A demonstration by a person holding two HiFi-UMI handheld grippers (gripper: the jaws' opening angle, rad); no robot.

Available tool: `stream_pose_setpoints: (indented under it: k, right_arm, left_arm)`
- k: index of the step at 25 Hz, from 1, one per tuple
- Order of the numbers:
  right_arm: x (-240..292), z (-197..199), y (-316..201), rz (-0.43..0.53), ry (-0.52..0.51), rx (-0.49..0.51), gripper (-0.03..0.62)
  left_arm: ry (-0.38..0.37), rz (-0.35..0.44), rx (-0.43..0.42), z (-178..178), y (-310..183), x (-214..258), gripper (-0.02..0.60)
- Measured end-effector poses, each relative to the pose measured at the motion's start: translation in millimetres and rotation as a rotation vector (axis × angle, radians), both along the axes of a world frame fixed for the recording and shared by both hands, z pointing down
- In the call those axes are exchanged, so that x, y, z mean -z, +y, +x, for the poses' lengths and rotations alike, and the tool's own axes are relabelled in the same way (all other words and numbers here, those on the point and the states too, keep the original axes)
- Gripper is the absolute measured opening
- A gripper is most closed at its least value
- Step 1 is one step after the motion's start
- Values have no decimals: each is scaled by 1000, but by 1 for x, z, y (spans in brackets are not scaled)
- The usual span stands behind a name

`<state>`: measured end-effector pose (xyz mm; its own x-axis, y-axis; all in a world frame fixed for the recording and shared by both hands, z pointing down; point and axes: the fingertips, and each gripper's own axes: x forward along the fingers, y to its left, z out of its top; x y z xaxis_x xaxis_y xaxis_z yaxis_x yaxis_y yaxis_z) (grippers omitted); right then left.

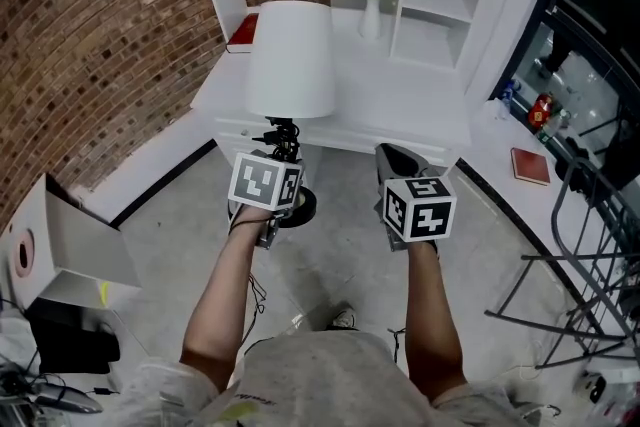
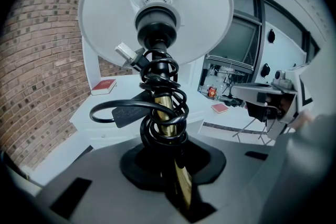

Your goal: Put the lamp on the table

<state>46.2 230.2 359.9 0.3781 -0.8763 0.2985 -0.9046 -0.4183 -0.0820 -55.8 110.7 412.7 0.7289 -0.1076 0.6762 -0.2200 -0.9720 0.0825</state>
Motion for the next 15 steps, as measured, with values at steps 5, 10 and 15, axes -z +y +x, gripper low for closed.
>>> stream_pose_setpoints:
  k: [5,10,15]
  right_arm:
    - [-3,17,5,-3,-1,20,3]
    - [-7,31,10,-3,-8,23,3]
    - [-10,40,10,-12,-4,35,3]
  left_arm:
    - [-5,3,17,17,6,-1,63]
    - [-6,1,18,30,13,-4,63]
    - [-7,2,22,41,12,-6,63]
